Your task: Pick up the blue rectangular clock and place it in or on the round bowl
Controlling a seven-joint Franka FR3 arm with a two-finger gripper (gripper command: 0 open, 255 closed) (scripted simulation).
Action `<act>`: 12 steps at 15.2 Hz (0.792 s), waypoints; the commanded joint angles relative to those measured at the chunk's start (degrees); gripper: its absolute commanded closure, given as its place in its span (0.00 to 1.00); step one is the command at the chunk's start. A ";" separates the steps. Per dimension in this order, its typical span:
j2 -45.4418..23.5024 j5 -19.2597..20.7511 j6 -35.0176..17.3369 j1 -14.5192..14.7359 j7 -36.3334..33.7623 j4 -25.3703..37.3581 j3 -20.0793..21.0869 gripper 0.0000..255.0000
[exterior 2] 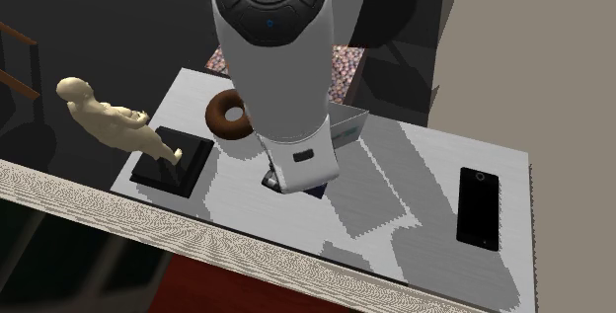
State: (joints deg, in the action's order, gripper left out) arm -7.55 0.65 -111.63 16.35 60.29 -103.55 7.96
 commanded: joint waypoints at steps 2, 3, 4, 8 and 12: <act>5.39 -0.89 -0.94 -1.66 3.08 -6.30 -1.14 1.00; 7.06 -1.12 -1.18 -2.18 4.18 -8.21 -1.63 1.00; 8.70 -1.32 -1.38 -2.70 5.29 -10.05 -2.15 1.00; 14.89 -1.73 -1.76 -4.69 9.81 -16.65 -4.48 1.00; 20.55 -1.47 -1.57 -6.67 14.40 -22.18 -7.20 1.00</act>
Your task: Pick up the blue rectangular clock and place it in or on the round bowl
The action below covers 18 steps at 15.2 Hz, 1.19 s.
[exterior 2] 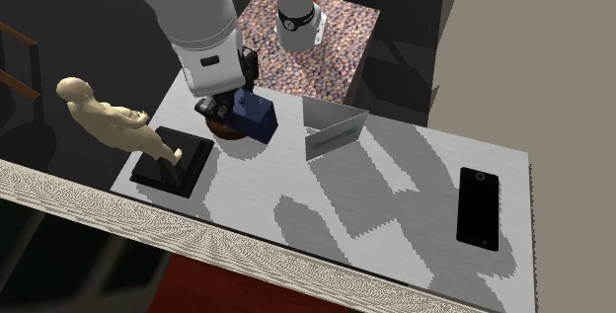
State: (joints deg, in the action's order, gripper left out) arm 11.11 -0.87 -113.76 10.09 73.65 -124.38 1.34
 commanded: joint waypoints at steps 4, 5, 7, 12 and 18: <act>6.97 0.98 1.20 -2.48 5.70 -5.82 -3.66 1.00; 8.14 1.31 1.42 -3.03 6.87 -6.78 -4.47 1.00; 10.36 2.07 1.91 -4.16 9.25 -8.50 -6.15 1.00; 10.67 2.51 -1.04 -4.75 10.50 -11.75 -7.13 1.00; 9.15 2.49 -5.97 -4.75 10.61 -15.15 -7.31 1.00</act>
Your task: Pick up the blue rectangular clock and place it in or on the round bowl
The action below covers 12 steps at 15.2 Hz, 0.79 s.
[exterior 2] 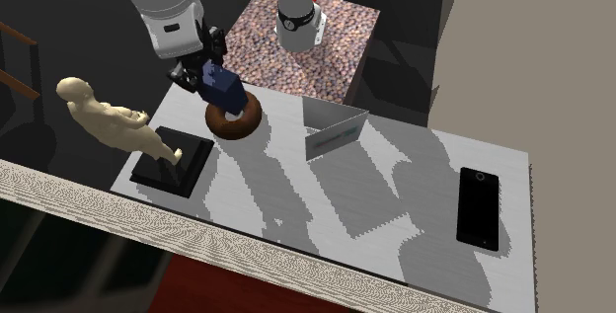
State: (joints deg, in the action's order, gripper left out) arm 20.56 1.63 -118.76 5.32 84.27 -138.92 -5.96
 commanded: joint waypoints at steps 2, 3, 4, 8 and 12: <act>-0.94 -0.04 -2.64 0.02 0.03 -1.66 -0.07 1.00; -1.27 -0.05 -3.48 0.03 0.05 -2.17 -0.10 1.00; -1.63 -0.07 -4.33 0.03 0.08 -2.66 -0.13 1.00; -2.84 -0.13 -7.03 0.05 0.17 -4.15 -0.23 1.00; -2.85 -0.13 -7.04 0.05 0.17 -4.15 -0.23 1.00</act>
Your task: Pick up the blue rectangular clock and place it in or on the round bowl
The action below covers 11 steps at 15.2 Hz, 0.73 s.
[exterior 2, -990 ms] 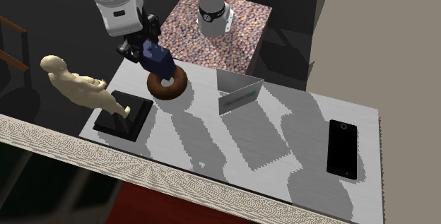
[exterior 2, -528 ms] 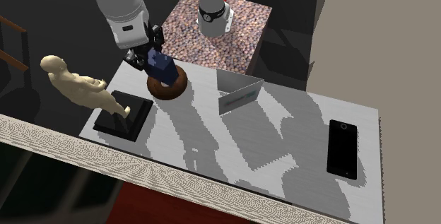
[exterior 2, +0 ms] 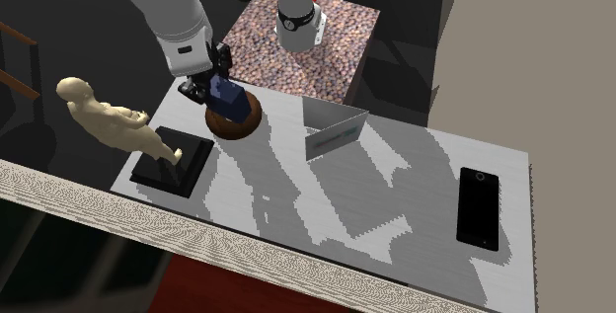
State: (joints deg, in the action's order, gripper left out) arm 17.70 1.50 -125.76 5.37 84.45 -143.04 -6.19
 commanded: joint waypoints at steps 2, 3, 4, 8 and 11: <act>0.01 0.00 -0.04 0.00 0.00 -0.02 0.00 1.00; 0.01 0.00 -0.04 0.00 0.00 -0.02 0.00 1.00; 0.01 0.00 -0.04 0.00 0.00 -0.02 0.00 0.00; 0.01 0.00 -0.04 0.00 0.00 -0.03 0.00 0.00; 1.89 0.10 4.21 -0.04 -0.11 2.35 0.14 0.00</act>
State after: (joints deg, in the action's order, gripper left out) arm 18.99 1.59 -123.25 5.31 84.45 -141.72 -6.16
